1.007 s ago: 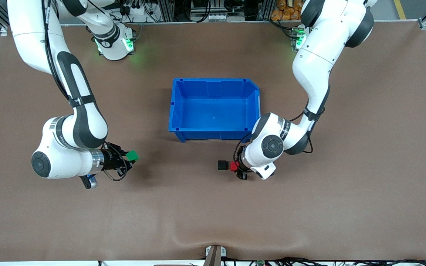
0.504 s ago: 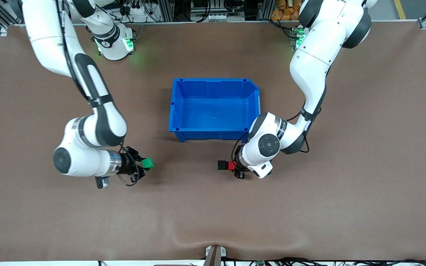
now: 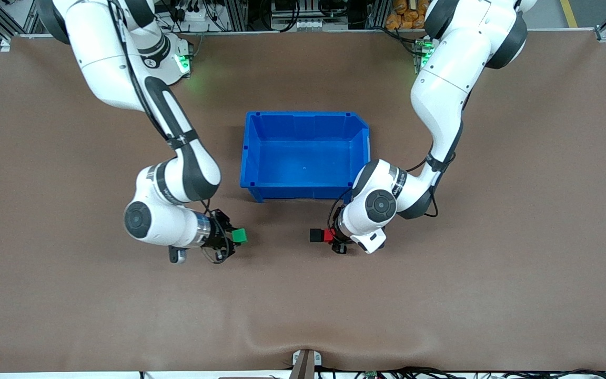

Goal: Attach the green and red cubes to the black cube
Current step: 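Place the red cube beside the black cube while the right gripper brings the green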

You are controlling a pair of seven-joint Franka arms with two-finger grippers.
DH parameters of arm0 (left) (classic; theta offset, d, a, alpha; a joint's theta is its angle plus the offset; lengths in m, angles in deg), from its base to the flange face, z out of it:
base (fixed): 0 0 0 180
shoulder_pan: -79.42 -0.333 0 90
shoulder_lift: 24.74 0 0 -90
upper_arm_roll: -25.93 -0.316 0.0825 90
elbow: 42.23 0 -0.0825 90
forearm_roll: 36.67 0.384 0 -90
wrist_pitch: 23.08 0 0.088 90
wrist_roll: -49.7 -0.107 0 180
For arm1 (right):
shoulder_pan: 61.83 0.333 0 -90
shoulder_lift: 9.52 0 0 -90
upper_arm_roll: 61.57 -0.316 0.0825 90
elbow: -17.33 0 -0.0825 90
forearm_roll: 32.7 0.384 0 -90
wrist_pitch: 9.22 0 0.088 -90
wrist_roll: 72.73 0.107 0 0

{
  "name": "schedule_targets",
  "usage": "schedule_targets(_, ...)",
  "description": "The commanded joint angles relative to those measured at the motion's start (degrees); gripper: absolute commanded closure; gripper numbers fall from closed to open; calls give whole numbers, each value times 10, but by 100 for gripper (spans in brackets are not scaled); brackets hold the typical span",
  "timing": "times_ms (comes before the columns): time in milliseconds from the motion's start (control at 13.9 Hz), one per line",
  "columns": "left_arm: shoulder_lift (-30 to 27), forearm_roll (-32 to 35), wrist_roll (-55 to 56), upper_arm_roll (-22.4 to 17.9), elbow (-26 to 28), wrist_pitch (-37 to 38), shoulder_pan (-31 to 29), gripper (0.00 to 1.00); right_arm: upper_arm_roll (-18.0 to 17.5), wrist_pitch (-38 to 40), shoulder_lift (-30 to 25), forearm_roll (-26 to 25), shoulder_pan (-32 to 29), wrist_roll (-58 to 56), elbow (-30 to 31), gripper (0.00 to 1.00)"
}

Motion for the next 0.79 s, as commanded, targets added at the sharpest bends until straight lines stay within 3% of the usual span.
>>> schedule_targets(0,14,-13,-5,-3,-3,-10,11,100,5,-38,32,10,23,42,-31,100)
schedule_targets(72,14,-13,-3,-3,-3,-10,11,100,5,-49,36,10,29,52,-32,100)
schedule_targets(144,14,-13,-2,-3,-3,-10,11,69,5,-53,38,10,31,56,-32,100)
schedule_targets(216,14,-13,0,-3,-3,-10,11,8,4,-54,42,10,34,62,-34,100)
schedule_targets(288,12,-14,1,-3,-3,-10,11,0,4,-55,46,10,40,70,-39,100)
schedule_targets(719,-53,-9,5,-3,-2,0,-27,0,4,-107,89,10,79,140,-80,100)
